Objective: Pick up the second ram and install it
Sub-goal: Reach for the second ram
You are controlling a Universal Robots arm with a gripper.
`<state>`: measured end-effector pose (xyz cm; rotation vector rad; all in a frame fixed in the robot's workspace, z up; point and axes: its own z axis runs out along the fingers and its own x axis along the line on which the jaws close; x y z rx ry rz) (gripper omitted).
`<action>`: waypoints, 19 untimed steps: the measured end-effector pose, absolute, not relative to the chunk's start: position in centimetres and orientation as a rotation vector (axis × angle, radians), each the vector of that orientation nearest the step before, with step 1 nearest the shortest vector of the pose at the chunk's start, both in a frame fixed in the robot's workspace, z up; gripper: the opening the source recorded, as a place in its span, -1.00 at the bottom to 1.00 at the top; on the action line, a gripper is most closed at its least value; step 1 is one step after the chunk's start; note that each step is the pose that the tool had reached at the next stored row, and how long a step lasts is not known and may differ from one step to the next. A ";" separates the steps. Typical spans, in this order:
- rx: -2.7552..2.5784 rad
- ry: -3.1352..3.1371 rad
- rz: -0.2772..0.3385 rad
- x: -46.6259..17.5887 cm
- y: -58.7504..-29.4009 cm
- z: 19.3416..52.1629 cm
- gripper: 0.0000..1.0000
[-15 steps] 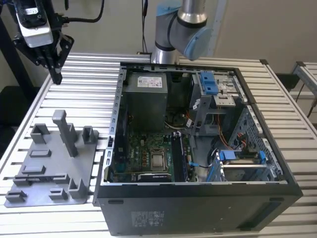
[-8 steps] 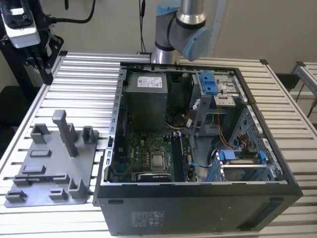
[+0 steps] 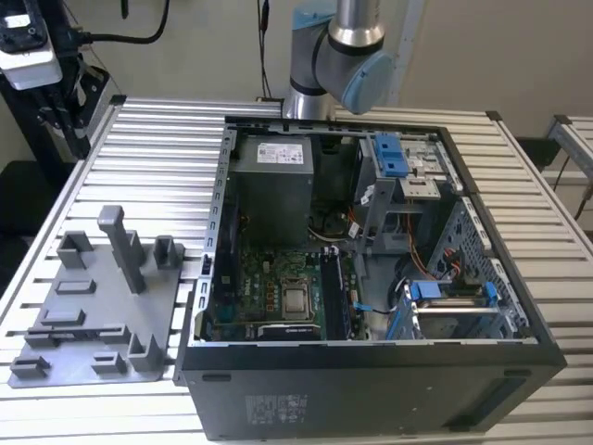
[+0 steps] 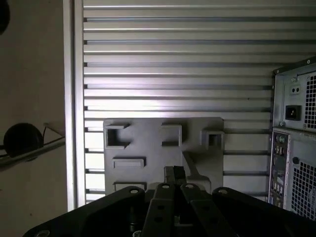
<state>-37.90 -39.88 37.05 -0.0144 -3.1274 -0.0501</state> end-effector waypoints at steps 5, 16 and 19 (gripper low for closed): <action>-0.014 -3.127 -0.050 -37.9 -40.4 37.0 -0.79; -0.005 -3.144 -0.054 -38.5 -43.4 36.9 -0.79; -0.005 -3.144 -0.054 -38.8 -44.1 36.8 -0.79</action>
